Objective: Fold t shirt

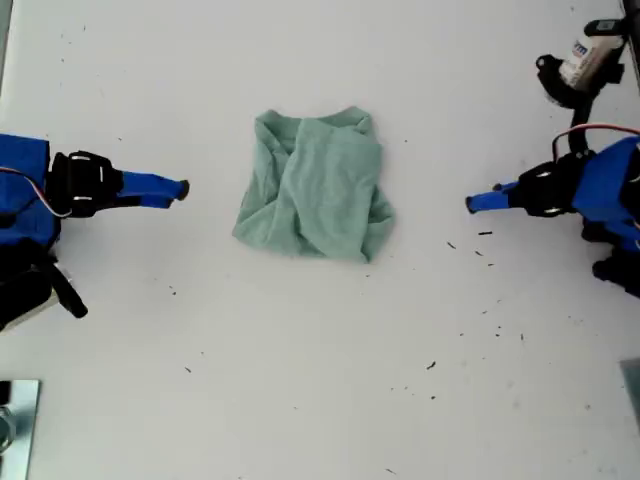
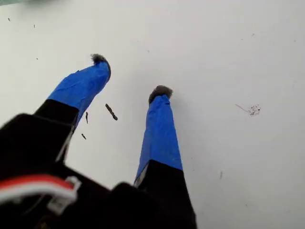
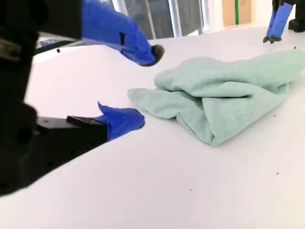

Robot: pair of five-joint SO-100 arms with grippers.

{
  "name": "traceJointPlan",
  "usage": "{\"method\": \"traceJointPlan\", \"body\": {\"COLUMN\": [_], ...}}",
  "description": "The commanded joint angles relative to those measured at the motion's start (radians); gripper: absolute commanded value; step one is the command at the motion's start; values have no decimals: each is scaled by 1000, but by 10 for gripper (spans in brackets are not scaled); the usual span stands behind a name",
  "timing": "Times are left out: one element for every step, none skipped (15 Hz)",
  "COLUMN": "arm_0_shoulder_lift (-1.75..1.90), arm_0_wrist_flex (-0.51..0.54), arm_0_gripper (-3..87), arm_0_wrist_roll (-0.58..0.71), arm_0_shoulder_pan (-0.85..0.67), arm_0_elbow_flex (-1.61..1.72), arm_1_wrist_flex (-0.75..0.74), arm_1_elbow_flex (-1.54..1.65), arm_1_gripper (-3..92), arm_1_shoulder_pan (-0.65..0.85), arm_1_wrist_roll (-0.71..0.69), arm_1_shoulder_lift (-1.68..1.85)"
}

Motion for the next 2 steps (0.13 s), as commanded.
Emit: {"method": "traceJointPlan", "body": {"arm_0_shoulder_lift": [9,9], "arm_0_wrist_flex": [2,2], "arm_0_gripper": [171,171], "arm_0_wrist_roll": [8,8], "arm_0_shoulder_pan": [5,5], "arm_0_elbow_flex": [12,12], "arm_1_wrist_flex": [2,2], "arm_1_elbow_flex": [44,44], "arm_1_gripper": [181,175], "arm_1_shoulder_pan": [9,9], "arm_1_wrist_roll": [-15,-15], "arm_1_shoulder_lift": [8,8]}}
